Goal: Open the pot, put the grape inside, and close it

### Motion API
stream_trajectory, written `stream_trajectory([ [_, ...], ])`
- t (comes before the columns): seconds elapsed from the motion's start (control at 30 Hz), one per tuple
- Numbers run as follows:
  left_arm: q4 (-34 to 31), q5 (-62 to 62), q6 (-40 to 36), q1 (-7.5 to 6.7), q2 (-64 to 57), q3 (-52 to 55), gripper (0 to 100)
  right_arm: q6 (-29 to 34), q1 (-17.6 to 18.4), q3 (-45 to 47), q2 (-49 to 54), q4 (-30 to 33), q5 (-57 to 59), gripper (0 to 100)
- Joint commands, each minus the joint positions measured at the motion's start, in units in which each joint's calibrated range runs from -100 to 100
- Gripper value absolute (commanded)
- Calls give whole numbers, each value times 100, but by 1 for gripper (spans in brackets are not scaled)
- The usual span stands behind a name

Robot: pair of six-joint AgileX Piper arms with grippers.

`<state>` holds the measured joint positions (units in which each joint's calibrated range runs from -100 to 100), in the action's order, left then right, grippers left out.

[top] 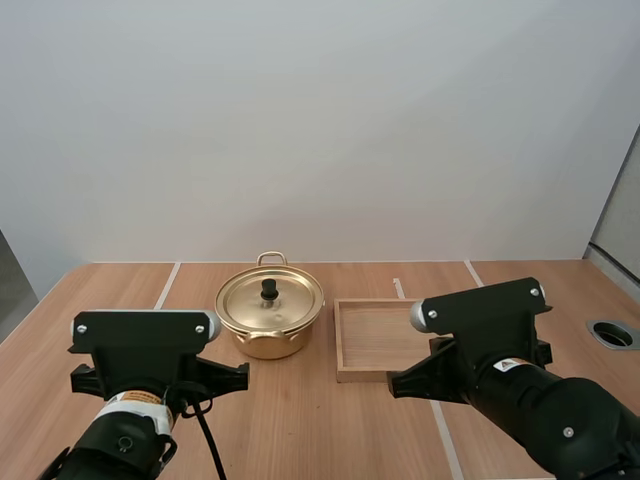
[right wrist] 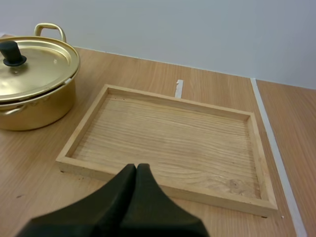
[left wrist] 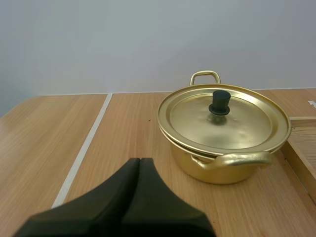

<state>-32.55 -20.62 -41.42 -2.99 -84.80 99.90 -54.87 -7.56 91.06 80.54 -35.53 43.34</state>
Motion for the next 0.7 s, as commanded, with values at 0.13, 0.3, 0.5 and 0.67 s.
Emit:
stream_trajectory([
  [0.13,99,-9,-57,13,-41,10,0,-72,-15,400,47,417,-1325,0],
  [0.3,99,-9,-57,13,-41,10,0,-72,-15,786,47,832,-2224,0],
  [0.5,99,-9,-57,13,-41,10,0,-158,27,894,47,1018,-2271,0],
  [0.67,99,-9,-57,33,-83,10,0,-158,364,894,466,1018,-2400,0],
])
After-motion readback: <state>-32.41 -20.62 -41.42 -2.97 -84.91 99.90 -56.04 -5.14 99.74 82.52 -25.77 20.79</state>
